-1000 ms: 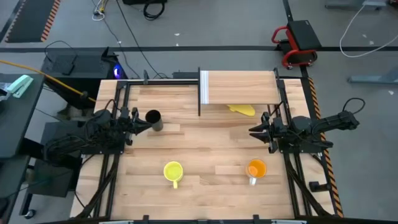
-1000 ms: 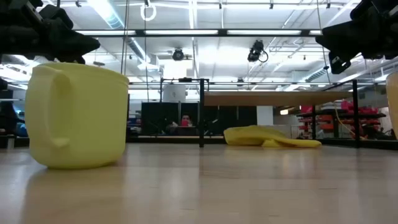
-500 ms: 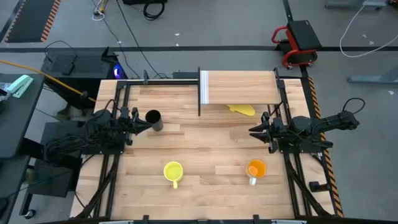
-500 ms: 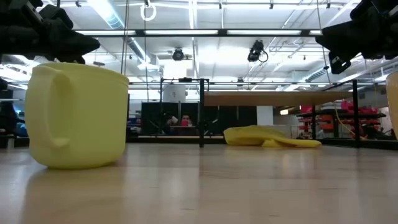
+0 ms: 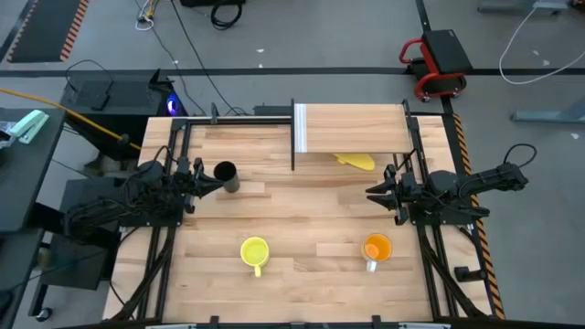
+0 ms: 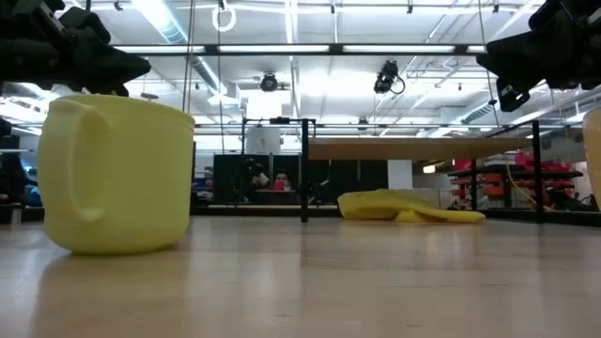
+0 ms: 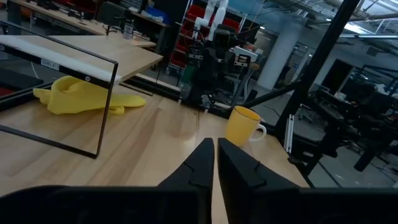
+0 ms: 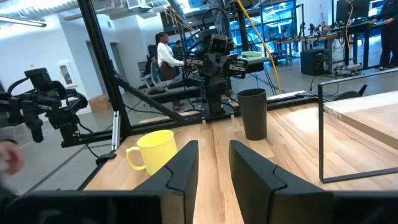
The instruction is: Stack small to large cups/mugs on shelf
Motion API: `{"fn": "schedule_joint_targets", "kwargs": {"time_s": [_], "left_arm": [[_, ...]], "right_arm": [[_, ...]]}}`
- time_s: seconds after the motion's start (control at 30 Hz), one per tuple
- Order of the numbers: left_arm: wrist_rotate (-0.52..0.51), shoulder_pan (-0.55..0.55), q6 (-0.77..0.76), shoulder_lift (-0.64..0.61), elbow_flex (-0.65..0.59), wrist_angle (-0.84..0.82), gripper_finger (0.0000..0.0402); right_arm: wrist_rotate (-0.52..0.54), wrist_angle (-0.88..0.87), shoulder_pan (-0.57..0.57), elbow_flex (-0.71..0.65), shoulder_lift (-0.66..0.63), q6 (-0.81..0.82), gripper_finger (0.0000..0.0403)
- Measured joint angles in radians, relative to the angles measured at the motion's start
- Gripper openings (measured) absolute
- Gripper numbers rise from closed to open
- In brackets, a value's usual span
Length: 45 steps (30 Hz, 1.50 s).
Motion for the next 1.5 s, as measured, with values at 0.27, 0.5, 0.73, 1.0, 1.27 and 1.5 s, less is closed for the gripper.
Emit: {"fn": "schedule_joint_targets", "kwargs": {"time_s": [0.27, 0.5, 0.73, 1.0, 1.27, 1.5], "left_arm": [[0.0, 0.0, 0.0, 0.0, 0.0, 0.0, 0.0034], [0.0, 0.0, 0.001, 0.0, 0.0, 0.001, 0.0025], [-0.049, 0.0, -0.058, 0.0, 0.0, 0.067, 0.0033], [-0.051, 0.0, -0.332, 0.0, 0.0, 0.101, 0.003], [-0.134, 0.0, -0.445, 0.0, 0.0, 0.151, 0.0024], [-0.302, 0.0, -0.501, 0.0, 0.0, 0.233, 0.0034]], "right_arm": [[0.0, 0.0, 0.0, 0.0, 0.0, 0.0, 0.0098], [0.0, 0.0, 0.0, 0.0, 0.0, 0.0, 0.0098], [0.0, 0.0, 0.0, 0.0, 0.0, 0.0, 0.0098], [0.0, 0.007, 0.0, 0.0, 0.0, 0.0, 0.0098], [0.016, 0.215, -0.003, 0.0, 0.0, 0.032, 0.0098], [0.016, 0.467, -0.003, 0.0, 0.0, 0.029, 0.0098]]}}
